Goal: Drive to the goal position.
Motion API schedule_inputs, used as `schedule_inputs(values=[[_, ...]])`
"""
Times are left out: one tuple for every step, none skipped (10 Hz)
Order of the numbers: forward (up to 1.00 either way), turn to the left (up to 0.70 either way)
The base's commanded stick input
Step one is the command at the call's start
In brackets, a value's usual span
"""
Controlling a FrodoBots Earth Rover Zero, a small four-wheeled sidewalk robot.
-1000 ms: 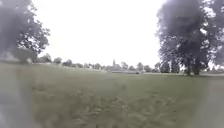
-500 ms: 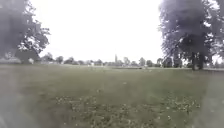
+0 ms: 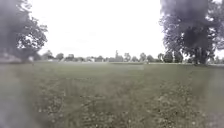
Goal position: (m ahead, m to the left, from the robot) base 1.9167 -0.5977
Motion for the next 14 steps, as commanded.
schedule_inputs(values=[[1.00, 0.02], [1.00, 0.02], [1.00, 0.02], [1.00, 0.02], [1.00, 0.02], [1.00, 0.02], [1.00, 0.02], [1.00, 0.02], [1.00, 0.02], [1.00, 0.02], [1.00, 0.02], [1.00, -0.08], [1.00, -0.35], [1.00, -0.40]])
